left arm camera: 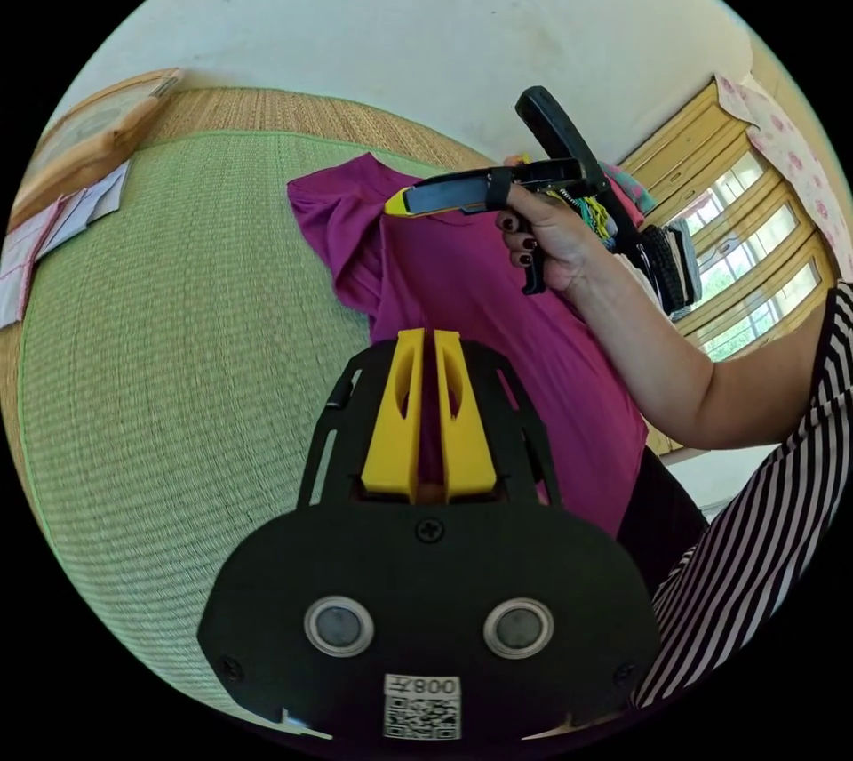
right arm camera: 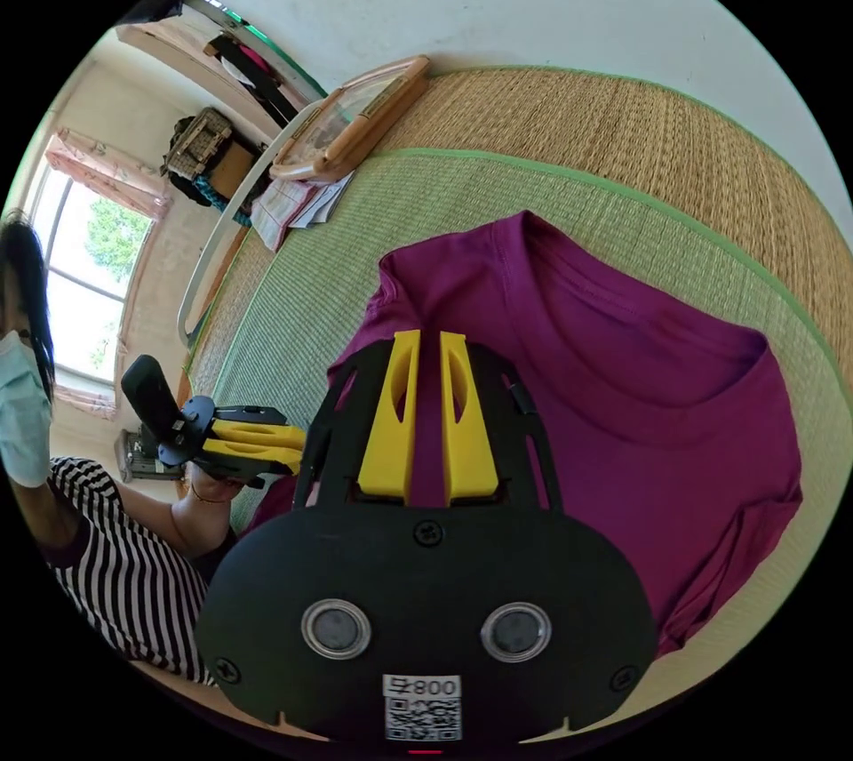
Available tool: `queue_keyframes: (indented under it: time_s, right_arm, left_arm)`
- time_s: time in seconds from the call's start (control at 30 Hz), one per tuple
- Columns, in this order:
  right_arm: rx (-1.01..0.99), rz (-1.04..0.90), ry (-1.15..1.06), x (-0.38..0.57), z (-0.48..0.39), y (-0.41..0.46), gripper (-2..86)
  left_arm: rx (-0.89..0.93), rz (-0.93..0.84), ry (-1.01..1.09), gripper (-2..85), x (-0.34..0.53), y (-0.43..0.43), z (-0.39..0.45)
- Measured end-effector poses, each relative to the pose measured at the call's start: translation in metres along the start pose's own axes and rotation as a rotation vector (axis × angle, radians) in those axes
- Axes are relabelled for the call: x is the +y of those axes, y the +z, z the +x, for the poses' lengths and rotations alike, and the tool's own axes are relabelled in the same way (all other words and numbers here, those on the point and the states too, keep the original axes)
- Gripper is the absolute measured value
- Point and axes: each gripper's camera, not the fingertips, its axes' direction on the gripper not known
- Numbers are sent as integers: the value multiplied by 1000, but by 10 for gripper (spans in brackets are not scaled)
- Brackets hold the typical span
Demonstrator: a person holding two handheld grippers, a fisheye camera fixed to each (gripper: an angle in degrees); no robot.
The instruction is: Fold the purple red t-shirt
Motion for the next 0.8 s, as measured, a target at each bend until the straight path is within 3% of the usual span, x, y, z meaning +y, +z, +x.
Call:
queue_keyframes:
  time_s: [0.3,0.43,0.6,0.8]
  right_arm:
    - [110,16,-167,-12,-48,1,71]
    - [173,-57,-230,-22,-66,22,63]
    - [276,-113,-244,-23,-72,37,4]
    - [198,-98,-168,-10,-54,27,-1]
  left_arm:
    - [-120,104,-124,70,10,-1,-8]
    - [-61,42,-143,48,8,20,-12]
    - [-73,107,-101,13,6,17,0]
    - [17,96,-6,8,-1,28,16]
